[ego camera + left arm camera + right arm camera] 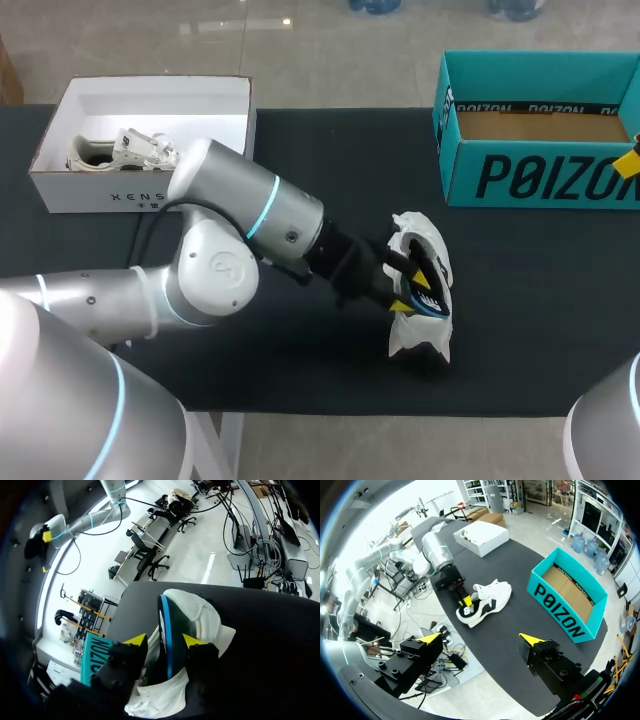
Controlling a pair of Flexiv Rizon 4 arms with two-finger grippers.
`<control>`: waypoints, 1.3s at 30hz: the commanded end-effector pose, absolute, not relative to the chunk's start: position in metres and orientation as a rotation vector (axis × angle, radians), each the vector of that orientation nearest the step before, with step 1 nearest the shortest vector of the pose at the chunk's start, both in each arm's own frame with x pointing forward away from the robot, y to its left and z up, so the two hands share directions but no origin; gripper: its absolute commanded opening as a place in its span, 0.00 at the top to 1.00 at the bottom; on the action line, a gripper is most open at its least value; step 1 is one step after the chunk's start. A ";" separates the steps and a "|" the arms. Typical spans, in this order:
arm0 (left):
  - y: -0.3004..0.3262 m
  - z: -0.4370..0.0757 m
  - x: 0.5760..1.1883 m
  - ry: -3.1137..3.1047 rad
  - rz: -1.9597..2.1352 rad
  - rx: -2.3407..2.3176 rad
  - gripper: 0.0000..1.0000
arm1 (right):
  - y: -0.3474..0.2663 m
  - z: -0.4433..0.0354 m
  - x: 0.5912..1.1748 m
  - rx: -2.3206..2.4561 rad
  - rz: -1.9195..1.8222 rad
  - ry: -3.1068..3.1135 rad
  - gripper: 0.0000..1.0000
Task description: Take the shoe out of the shoebox, open the shoe tongue, remove and reinsert the insole, then place the shoe into the shoebox
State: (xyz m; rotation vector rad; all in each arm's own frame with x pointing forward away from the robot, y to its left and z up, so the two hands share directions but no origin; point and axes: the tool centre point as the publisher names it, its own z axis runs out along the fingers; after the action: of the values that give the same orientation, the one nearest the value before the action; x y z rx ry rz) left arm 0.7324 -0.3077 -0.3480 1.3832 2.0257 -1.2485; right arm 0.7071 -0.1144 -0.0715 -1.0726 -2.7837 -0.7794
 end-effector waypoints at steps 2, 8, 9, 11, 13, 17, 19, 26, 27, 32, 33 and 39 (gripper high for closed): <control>-0.318 -0.350 0.734 2.017 -1.262 1.389 0.73 | -0.114 -0.071 0.710 -1.071 -0.770 -2.781 0.00; -0.320 -0.347 0.737 2.003 -1.257 1.420 1.00 | -0.114 -0.071 0.710 -1.071 -0.770 -2.781 0.00; -0.320 -0.348 0.737 2.003 -1.257 1.426 1.00 | -0.114 -0.071 0.710 -1.071 -0.770 -2.781 0.00; -0.320 -0.350 0.738 2.004 -1.251 1.444 1.00 | -0.114 -0.071 0.710 -1.071 -0.770 -2.781 0.00; -0.321 -0.352 0.739 2.002 -1.233 1.467 1.00 | -0.114 -0.071 0.710 -1.071 -0.770 -2.781 0.00; -0.318 -0.356 0.755 2.008 -1.170 1.479 1.00 | -0.114 -0.071 0.710 -1.071 -0.770 -2.781 0.00; -0.317 -0.357 0.763 2.006 -1.117 1.487 1.00 | -0.114 -0.071 0.710 -1.071 -0.770 -2.781 0.00; -0.316 -0.369 0.758 2.034 -1.103 1.509 1.00 | -0.114 -0.071 0.710 -1.071 -0.770 -2.781 0.00; -0.316 -0.372 0.754 2.040 -1.115 1.520 1.00 | -0.114 -0.071 0.710 -1.071 -0.770 -2.781 0.00; -0.311 -0.373 0.746 2.062 -1.138 1.531 0.53 | -0.114 -0.071 0.710 -1.071 -0.770 -2.781 0.00; -0.309 -0.370 0.747 2.063 -1.138 1.530 0.05 | -0.114 -0.071 0.710 -1.071 -0.770 -2.781 0.00; -0.300 -0.346 0.755 2.043 -1.109 1.533 0.00 | -0.114 -0.071 0.710 -1.071 -0.770 -2.781 0.00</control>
State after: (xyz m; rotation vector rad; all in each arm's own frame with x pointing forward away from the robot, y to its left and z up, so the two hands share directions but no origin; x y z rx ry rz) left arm 0.7559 -0.3101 -0.3591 1.5188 2.0368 -1.1275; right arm 0.7072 -0.1144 -0.0714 -1.0727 -2.7837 -0.7791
